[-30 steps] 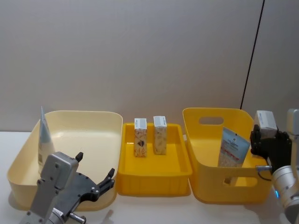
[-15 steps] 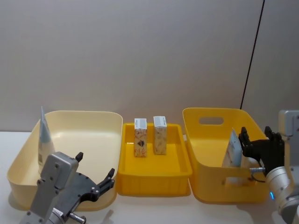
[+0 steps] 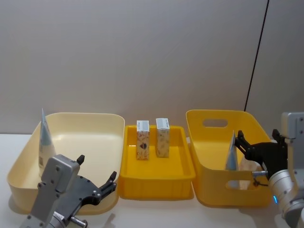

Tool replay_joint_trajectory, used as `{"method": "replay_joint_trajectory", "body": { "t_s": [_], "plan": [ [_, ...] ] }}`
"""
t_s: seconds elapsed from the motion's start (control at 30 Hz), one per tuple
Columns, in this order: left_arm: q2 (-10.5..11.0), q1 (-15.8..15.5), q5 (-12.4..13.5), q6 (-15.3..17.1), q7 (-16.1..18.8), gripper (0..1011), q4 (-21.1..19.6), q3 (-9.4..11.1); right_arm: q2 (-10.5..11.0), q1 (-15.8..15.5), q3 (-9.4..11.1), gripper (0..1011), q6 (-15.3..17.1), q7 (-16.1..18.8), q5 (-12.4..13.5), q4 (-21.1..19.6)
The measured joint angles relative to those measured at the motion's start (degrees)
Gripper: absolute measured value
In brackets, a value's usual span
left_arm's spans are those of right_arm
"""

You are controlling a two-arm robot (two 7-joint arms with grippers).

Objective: Bimanual collaborative sorting of washing and personal care products

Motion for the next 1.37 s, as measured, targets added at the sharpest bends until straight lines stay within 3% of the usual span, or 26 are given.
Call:
{"method": "replay_joint_trajectory", "body": {
  "t_s": [0.23,0.63,0.87,1.1,1.37],
  "plan": [
    [0.0,0.0,0.0,0.0,0.0,1003,0.0,0.0,-0.3,-0.2,0.3,1001,-1.6,0.4,0.4,-0.1],
    [0.0,0.0,0.0,0.0,0.0,1003,0.0,0.0,-1.1,-1.5,2.0,1001,-9.4,3.0,4.0,-1.4],
    [0.0,0.0,0.0,0.0,0.0,1003,0.0,0.0,-1.0,-1.8,1.9,1001,-9.8,3.2,4.4,-1.6],
    [0.0,0.0,0.0,0.0,0.0,1003,0.0,0.0,0.9,-3.4,0.2,1001,-10.1,3.3,6.1,-2.5],
    [0.0,0.0,0.0,0.0,0.0,1003,0.0,0.0,5.3,-7.1,-3.6,1001,-11.0,3.6,9.9,-4.4]
  ]
}}
